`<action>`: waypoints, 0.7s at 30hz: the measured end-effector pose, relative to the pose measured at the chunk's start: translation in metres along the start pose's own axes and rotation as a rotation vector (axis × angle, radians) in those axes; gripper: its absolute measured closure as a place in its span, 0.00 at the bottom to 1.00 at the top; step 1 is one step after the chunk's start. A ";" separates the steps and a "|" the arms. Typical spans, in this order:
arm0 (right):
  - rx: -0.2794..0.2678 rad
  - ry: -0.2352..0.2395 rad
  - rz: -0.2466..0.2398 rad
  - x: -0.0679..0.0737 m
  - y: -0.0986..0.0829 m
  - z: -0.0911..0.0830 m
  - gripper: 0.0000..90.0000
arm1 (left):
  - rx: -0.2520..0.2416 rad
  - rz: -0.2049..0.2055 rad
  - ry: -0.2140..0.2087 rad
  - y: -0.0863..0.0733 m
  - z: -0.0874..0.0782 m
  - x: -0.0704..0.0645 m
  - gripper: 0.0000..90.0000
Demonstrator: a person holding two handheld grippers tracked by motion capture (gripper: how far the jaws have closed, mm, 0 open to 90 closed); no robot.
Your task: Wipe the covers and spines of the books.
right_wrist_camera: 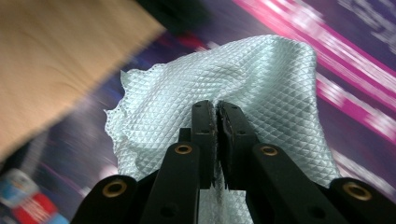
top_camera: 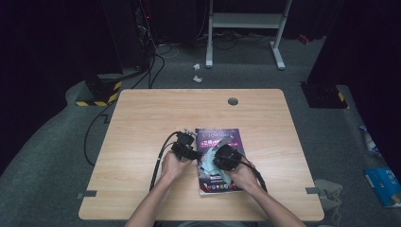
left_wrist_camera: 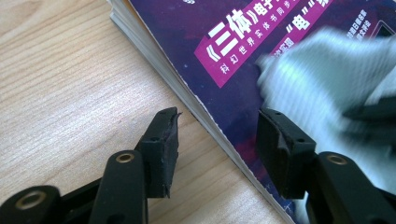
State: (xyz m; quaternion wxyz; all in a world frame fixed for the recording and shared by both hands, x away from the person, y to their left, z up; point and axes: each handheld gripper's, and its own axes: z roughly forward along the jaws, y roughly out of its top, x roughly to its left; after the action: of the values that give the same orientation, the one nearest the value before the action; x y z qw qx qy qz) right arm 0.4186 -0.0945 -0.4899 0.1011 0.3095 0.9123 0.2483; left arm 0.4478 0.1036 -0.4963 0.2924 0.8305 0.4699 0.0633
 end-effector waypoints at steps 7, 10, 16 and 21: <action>0.007 -0.025 0.019 -0.009 -0.005 -0.003 0.94 | -0.011 -0.048 -0.018 0.000 0.001 0.008 0.51; -0.006 0.002 0.008 0.000 0.002 0.002 0.94 | -0.013 -0.053 -0.022 0.001 0.003 0.009 0.49; -0.002 0.041 -0.050 0.022 0.023 0.013 0.94 | -0.009 -0.047 -0.020 0.001 0.004 0.009 0.48; -0.008 0.069 -0.039 0.024 0.030 0.018 0.94 | -0.015 -0.050 -0.020 0.000 0.003 0.010 0.49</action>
State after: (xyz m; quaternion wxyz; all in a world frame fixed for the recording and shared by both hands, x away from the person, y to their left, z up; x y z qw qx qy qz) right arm 0.4214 -0.0519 -0.4906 0.0754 0.2826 0.9201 0.2603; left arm 0.4546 0.1099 -0.5006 0.3049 0.8168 0.4871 0.0512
